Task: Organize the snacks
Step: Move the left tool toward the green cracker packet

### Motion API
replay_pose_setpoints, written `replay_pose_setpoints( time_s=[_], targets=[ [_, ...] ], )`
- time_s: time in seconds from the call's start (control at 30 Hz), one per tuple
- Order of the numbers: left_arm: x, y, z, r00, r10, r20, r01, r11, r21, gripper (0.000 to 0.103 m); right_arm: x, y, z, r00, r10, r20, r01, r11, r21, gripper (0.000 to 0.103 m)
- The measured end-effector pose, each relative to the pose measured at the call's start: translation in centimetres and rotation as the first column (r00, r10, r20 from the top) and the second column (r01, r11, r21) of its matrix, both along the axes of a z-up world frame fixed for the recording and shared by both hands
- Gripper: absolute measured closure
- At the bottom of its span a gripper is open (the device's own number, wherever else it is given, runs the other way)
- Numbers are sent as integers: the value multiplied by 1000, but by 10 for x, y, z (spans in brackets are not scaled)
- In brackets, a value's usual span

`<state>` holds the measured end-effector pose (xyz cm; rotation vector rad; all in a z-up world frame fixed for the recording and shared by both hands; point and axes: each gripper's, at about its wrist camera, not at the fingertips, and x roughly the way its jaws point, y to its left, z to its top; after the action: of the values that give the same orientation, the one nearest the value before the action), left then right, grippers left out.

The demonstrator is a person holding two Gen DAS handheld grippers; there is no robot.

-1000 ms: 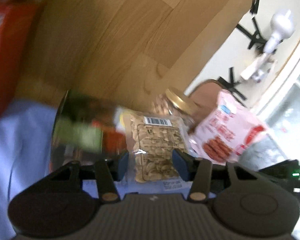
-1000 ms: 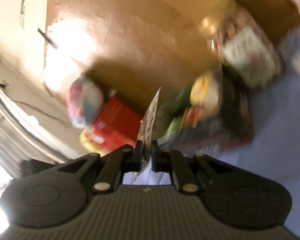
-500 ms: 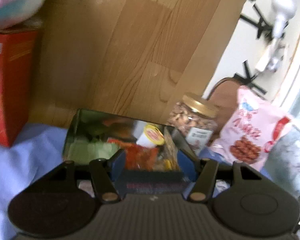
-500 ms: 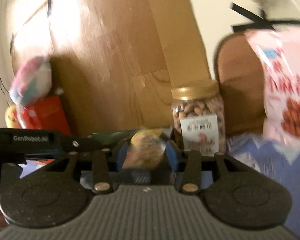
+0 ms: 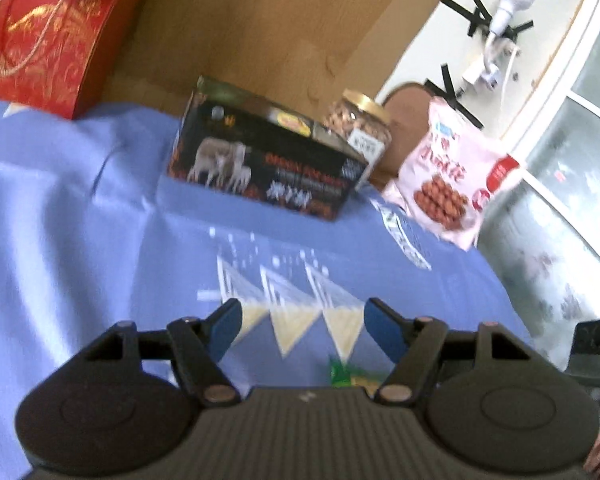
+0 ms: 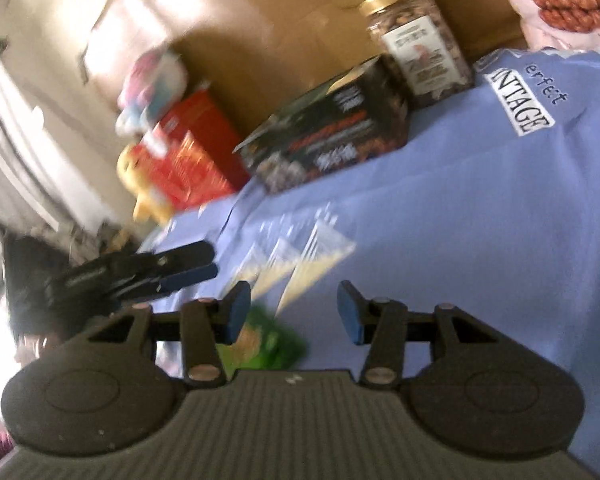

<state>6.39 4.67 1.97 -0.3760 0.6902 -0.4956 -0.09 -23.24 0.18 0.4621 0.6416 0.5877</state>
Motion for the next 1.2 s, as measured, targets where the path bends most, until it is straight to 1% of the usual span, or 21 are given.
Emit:
replay_pose_setpoints(
  time_s=[0.1,0.17,0.2,0.27,0.3,0.4,0.5,0.53,0.57,0.63,0.73,0.77,0.83,0.9,1.0,1.2],
  targets=[
    [-3,2,-8,1000,-18,-12,18,1000,-20,34,-12,16,1,996,88,12,-87,994,-68,51],
    [-4,5,-12,1000,-23,-20,22,999,-39,34,-19,30,1,990,138,17,-135,983,-123,46],
    [-4,6,-14,999,-24,-22,23,999,-48,34,-22,34,0,988,154,19,-150,978,-147,41],
    [-5,8,-16,999,-29,-17,28,998,-61,34,-26,48,-1,982,189,29,-178,961,-213,40],
    [-6,9,-17,999,-34,-13,33,997,-66,34,-26,53,-3,980,197,36,-183,953,-242,38],
    [-7,9,-19,999,-48,-3,47,996,-77,34,-28,69,-3,975,205,89,-163,924,-345,39],
    [-6,12,-21,999,-46,-4,45,993,-107,34,-16,79,-4,975,182,125,-115,901,-419,43],
    [-5,15,-21,999,-39,-8,38,992,-122,34,-11,81,-3,977,169,128,-101,901,-423,46],
    [-5,17,-22,999,-31,-13,29,990,-136,34,-4,83,-3,979,157,130,-88,902,-423,50],
    [-4,22,-23,1000,-8,-19,5,987,-162,34,7,87,-2,978,148,148,-73,904,-422,52],
    [-4,26,-25,1000,14,-24,-18,983,-181,34,20,90,-6,976,117,184,-28,903,-428,52],
    [-3,26,-25,1000,16,-24,-20,983,-181,34,23,90,-7,978,106,178,-22,907,-421,52],
    [-3,25,-24,1000,18,-21,-22,984,-175,34,24,85,-10,979,95,180,-17,921,-389,51],
    [-3,25,-24,1000,20,-20,-24,984,-176,33,21,83,-12,977,98,191,-18,924,-381,50],
    [-2,26,-25,1000,20,-22,-23,983,-183,33,20,81,-12,976,104,193,-27,931,-364,46],
    [-3,25,-25,1000,18,-18,-20,986,-167,33,20,80,-11,976,106,190,-35,939,-343,44]
  ],
)
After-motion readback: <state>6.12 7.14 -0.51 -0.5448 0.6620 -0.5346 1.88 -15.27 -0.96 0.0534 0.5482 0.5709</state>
